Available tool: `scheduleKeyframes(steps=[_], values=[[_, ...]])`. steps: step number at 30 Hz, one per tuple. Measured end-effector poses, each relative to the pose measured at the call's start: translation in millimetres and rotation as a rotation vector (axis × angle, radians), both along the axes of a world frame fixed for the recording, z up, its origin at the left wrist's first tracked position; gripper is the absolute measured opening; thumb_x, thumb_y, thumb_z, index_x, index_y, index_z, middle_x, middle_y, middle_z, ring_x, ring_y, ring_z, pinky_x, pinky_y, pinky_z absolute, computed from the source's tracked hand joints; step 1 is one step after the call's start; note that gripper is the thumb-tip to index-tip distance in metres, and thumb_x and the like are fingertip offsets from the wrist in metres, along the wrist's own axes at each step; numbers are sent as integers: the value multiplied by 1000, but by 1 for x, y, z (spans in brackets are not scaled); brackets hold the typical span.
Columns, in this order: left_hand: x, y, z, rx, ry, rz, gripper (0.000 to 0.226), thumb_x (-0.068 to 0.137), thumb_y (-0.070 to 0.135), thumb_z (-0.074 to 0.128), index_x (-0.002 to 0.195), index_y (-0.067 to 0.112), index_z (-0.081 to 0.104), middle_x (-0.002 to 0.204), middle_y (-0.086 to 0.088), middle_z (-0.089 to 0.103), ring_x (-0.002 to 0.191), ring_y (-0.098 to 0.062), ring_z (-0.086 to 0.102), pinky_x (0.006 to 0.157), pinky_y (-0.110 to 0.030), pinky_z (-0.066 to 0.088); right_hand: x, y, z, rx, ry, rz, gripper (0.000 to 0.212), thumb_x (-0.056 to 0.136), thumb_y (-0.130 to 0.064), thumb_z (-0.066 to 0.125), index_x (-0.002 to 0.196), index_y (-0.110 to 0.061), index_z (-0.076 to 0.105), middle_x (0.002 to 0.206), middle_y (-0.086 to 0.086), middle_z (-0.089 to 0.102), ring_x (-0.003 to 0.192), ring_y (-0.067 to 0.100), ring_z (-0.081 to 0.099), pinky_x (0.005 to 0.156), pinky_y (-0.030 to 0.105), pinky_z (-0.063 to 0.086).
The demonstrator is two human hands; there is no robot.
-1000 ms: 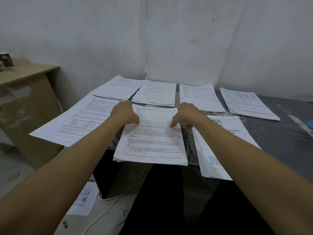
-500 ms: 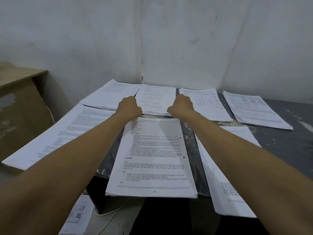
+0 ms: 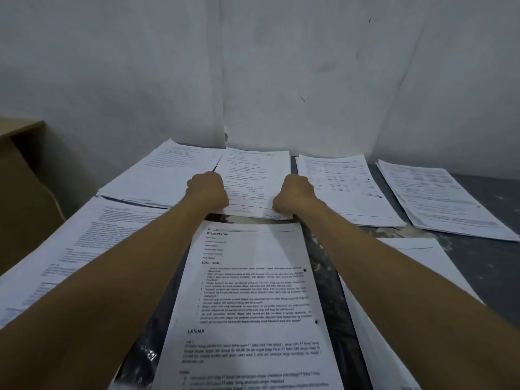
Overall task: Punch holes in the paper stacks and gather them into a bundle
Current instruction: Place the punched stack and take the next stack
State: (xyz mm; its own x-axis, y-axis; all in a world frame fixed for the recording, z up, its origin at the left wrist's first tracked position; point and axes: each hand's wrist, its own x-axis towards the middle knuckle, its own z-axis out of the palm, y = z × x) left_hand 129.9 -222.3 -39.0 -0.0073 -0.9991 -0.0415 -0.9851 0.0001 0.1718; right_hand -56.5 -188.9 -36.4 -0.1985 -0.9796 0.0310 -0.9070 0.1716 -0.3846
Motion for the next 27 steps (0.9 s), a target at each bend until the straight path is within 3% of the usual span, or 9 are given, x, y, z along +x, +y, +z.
scheduleKeyframes(steps=[3, 6, 9, 13, 15, 21, 27], values=[[-2, -9, 2, 26, 8, 16, 29, 84, 22, 74, 83, 12, 46, 77, 0, 48, 65, -14, 47, 52, -24, 35, 1, -8, -2, 21, 31, 11, 27, 77, -7, 64, 64, -13, 40, 66, 0, 46, 55, 12, 43, 42, 20, 32], [-4, -12, 8, 74, -13, 20, 43, 81, 30, 79, 94, 10, 43, 82, -1, 47, 85, -21, 54, 70, -30, 42, -2, -10, 0, 86, 45, 21, 28, 77, -8, 66, 64, -13, 42, 65, -1, 46, 54, 12, 44, 41, 20, 31], [-1, -16, 12, 106, -15, 44, 56, 77, 38, 83, 100, 9, 41, 90, -3, 48, 97, -25, 56, 76, -31, 43, -5, -12, 4, 152, 27, 21, 30, 76, -8, 71, 64, -12, 44, 64, 0, 49, 52, 12, 46, 40, 19, 32], [4, -19, 8, 103, 68, 105, 57, 72, 37, 88, 90, 8, 43, 75, -4, 48, 66, -17, 50, 65, -30, 44, -2, -13, 6, 174, 21, 34, 28, 77, -6, 69, 67, -12, 44, 67, 2, 49, 54, 14, 47, 43, 20, 35], [5, -19, 7, 89, 117, 141, 59, 71, 36, 89, 80, 10, 37, 74, -4, 48, 61, -17, 49, 55, -28, 40, -1, -13, 6, 171, 5, 46, 28, 78, -5, 70, 67, -12, 45, 68, 3, 50, 56, 15, 50, 44, 21, 38], [6, -13, -3, 30, 195, 144, 65, 70, 36, 89, 101, 10, 39, 80, -2, 44, 86, -23, 51, 70, -32, 42, -4, -13, 1, 111, -94, -2, 32, 73, -5, 75, 71, -13, 44, 71, 3, 53, 56, 15, 52, 43, 22, 39], [8, -8, -11, -2, 328, 193, 78, 74, 34, 87, 131, 2, 46, 130, -15, 55, 119, -31, 55, 78, -29, 39, -7, -13, -7, 73, -183, -40, 33, 71, -8, 78, 70, -14, 46, 69, -2, 52, 55, 10, 48, 41, 19, 31]])
